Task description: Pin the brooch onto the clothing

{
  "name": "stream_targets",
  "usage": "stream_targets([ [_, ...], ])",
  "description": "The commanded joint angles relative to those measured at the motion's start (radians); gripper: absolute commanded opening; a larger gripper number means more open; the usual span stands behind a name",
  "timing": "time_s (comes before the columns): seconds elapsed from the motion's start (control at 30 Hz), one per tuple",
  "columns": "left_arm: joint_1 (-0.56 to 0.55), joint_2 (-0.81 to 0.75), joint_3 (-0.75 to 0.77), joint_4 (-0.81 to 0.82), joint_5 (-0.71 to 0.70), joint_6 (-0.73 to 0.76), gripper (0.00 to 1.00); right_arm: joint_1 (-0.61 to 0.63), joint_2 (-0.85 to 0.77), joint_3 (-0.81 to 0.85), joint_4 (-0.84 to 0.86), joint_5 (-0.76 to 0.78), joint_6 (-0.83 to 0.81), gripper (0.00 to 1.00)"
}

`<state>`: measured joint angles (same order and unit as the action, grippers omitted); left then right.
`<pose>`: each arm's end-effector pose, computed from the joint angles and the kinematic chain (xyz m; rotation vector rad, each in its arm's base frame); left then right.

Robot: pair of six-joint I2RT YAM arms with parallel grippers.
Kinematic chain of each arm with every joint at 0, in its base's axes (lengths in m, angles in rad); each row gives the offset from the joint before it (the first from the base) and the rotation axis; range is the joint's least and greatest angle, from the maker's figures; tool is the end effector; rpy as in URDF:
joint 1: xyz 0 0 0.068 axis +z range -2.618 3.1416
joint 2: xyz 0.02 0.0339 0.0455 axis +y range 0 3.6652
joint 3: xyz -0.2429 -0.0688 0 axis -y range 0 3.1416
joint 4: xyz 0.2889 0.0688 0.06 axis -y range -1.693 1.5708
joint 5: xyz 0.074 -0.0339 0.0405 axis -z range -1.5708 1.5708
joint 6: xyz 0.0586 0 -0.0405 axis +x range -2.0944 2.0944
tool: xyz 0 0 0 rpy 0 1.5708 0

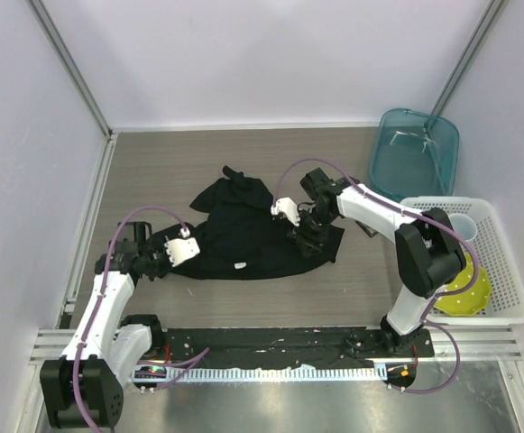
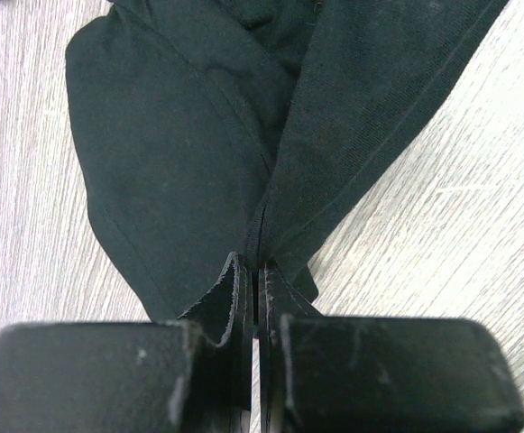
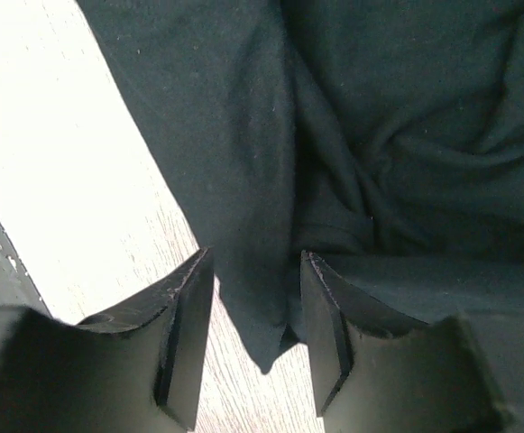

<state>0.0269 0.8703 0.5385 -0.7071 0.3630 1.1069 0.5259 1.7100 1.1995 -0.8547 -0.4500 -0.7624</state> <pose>0.2219 -0.0148 0.1508 1.3951 2.0839 -0.0214 0.2994 0.2032 0.1411 -1.7495 2.2185 0.6076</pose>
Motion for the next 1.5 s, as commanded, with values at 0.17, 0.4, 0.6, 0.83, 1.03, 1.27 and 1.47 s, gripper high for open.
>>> stream_targets([
  [0.17, 0.004, 0.01, 0.02, 0.035, 0.007, -0.007, 0.0, -0.009, 0.017, 0.052, -0.064, -0.062, -0.024, 0.33],
  [0.4, 0.002, 0.042, 0.052, 0.046, 0.011, -0.077, 0.0, -0.02, -0.053, 0.051, -0.061, -0.038, -0.026, 0.01],
  [0.6, 0.004, 0.125, 0.17, 0.052, 0.021, -0.217, 0.0, -0.044, -0.056, 0.167, -0.014, -0.003, 0.035, 0.01],
  [0.83, 0.091, 0.076, 0.383, -0.087, 0.313, -0.238, 0.0, -0.112, -0.241, 0.197, 0.051, -0.082, 0.086, 0.01],
  [1.03, 0.087, -0.248, 0.048, -0.358, 0.246, 0.34, 0.0, 0.152, -0.723, -0.393, 0.229, 0.127, -0.067, 0.01],
  [1.27, 0.071, -0.225, -0.152, -0.017, 0.053, 0.245, 0.0, 0.249, -0.528, -0.502, 0.588, 0.5, -0.101, 0.01],
  [1.47, 0.071, -0.099, -0.123, 0.08, -0.006, 0.13, 0.0, 0.246, -0.501, -0.508, 0.646, 0.508, -0.115, 0.01],
])
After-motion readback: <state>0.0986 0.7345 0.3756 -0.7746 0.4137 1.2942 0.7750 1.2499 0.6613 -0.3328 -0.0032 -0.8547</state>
